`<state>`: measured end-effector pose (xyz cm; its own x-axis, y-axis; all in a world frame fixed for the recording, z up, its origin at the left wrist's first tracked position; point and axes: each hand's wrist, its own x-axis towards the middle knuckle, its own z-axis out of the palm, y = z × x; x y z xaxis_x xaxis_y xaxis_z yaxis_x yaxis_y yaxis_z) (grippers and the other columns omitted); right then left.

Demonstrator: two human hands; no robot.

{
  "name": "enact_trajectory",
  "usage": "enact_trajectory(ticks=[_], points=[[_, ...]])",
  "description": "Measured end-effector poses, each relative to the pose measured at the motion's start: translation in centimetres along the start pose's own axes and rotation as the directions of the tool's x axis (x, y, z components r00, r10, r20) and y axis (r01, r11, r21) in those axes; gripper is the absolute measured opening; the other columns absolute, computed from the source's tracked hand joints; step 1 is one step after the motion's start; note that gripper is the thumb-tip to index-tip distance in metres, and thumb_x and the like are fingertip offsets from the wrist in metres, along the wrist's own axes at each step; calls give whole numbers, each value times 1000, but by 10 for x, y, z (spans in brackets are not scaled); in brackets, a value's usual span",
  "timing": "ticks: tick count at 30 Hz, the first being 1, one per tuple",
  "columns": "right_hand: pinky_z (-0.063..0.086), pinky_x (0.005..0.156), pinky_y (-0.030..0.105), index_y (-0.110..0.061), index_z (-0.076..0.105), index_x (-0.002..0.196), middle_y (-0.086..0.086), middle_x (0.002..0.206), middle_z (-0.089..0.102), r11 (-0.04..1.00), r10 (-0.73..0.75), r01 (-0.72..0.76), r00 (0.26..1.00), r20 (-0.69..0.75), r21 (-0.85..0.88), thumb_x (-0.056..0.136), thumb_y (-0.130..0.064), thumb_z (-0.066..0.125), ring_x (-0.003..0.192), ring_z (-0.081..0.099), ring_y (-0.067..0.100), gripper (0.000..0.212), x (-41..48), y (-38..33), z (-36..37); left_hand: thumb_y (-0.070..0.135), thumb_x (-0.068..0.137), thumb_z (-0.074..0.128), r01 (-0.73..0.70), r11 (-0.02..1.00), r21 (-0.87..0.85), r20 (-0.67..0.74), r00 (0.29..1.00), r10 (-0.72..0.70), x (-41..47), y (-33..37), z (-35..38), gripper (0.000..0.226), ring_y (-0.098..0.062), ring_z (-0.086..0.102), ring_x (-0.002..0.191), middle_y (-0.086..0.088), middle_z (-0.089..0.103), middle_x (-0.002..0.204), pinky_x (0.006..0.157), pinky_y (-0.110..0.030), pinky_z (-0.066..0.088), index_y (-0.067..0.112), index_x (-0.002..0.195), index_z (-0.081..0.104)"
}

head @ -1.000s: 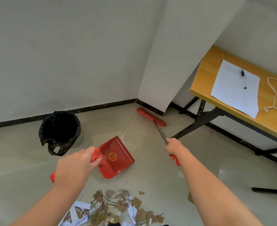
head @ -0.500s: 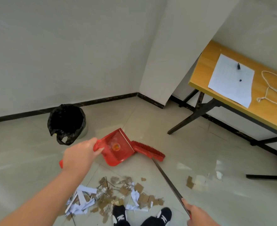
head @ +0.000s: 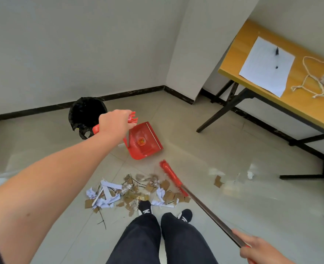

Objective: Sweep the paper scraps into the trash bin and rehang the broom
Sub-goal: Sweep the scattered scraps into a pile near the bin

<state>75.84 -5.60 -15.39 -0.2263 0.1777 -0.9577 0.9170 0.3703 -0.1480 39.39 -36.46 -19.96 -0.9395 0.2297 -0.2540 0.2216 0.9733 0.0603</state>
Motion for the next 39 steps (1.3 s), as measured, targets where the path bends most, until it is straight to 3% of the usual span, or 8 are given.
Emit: enact_trajectory(ticks=[5,13,17,20,24,30,33,39], points=[[32,38,19,-34,58,128,11,50,46,974,29,-24,999,-18,225,80,3,54,37,40,16,60,-16,43,-15,48,94,59,-69,996,49,1,998,69,-13,31,-8,27,-32,69,95,-6,73,99,64,-31,38,22,99,64],[30,35,16,-34,43,141,6,50,37,891,177,-90,972,-157,445,85,1,47,32,34,13,66,10,107,-79,54,93,57,-264,943,205,-30,961,275,-35,93,-5,32,-28,71,93,-1,74,99,58,-27,34,29,111,66],[31,33,13,-25,44,142,5,51,37,809,239,-60,942,-234,584,86,4,48,28,33,10,64,40,144,-124,68,82,61,-291,955,60,-67,953,295,-27,106,4,34,-30,72,87,-3,76,94,65,-30,48,38,97,68],[32,33,14,-19,44,143,4,50,37,778,286,-52,916,-280,626,86,8,44,25,32,11,63,71,169,-158,99,60,38,-237,966,-108,-55,971,232,7,97,34,63,-17,70,83,17,72,86,76,-35,56,45,86,58],[33,34,17,-9,43,139,5,50,39,783,324,-53,885,-333,620,88,8,40,38,34,16,55,120,194,-204,99,58,43,-225,950,-218,-43,974,221,22,112,55,58,-12,69,86,20,71,89,79,-33,57,52,90,56],[36,31,15,-1,45,98,8,55,38,735,378,-83,875,-304,673,91,10,38,30,36,15,15,194,206,-246,96,63,44,-216,967,-131,-7,976,217,-5,168,58,48,-10,66,72,21,67,74,65,-36,59,53,84,55],[35,29,13,-6,41,78,5,43,38,740,378,-120,888,-261,661,90,9,40,19,33,9,19,222,195,-237,93,68,43,-234,963,-135,-2,972,236,-14,172,66,46,-10,63,64,19,64,66,59,-36,58,52,87,53],[38,38,24,-4,41,66,12,53,47,869,295,-129,910,-292,478,83,9,42,40,44,21,22,218,148,-173,92,59,56,-117,959,-257,121,981,152,19,72,116,64,17,63,87,44,64,107,103,-30,48,67,117,51]])
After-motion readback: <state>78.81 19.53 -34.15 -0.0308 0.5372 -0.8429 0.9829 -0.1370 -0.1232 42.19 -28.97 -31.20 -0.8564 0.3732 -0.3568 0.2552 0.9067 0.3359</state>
